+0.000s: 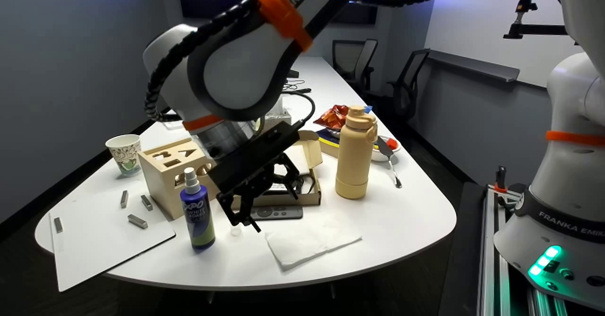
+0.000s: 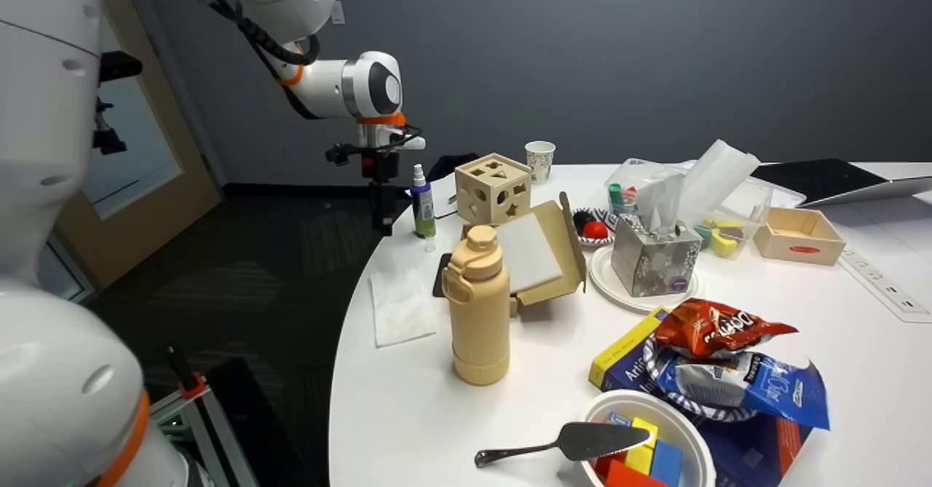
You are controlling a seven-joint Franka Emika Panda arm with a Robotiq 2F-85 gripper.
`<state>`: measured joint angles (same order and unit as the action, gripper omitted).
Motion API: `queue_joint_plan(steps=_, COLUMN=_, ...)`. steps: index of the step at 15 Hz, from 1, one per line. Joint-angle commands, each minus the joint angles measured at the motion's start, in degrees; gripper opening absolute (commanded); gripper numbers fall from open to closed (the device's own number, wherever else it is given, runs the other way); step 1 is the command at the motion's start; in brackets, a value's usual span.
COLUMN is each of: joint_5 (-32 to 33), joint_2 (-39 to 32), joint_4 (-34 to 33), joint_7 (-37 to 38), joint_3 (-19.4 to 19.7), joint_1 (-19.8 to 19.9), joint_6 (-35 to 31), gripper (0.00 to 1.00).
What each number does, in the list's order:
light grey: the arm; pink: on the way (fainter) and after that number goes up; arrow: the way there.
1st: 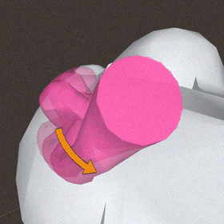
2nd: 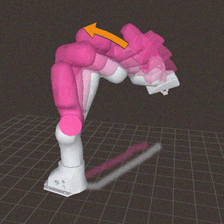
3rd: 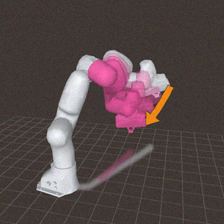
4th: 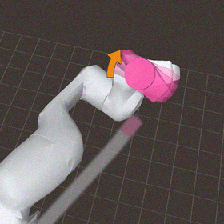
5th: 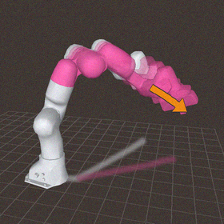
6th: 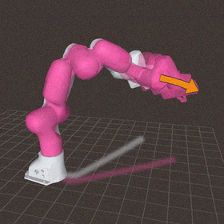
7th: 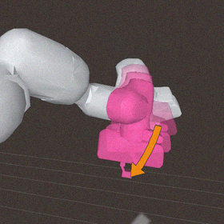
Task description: Fold the paper towel in half
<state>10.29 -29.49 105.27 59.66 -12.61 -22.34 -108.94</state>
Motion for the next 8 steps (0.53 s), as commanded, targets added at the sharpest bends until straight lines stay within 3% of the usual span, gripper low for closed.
queue_joint_plan(steps=1, joint_5=-0.57, joint_2=-5.84, joint_4=-4.99, joint_7=-0.66, joint_3=1.94, joint_1=-2.47, joint_6=2.39, gripper=1.0)
queue_joint_plan(steps=8, joint_5=-1.89, joint_2=-10.47, joint_4=-6.5, joint_7=-1.73, joint_3=2.69, joint_1=-3.57, joint_6=1.87, gripper=1.0)
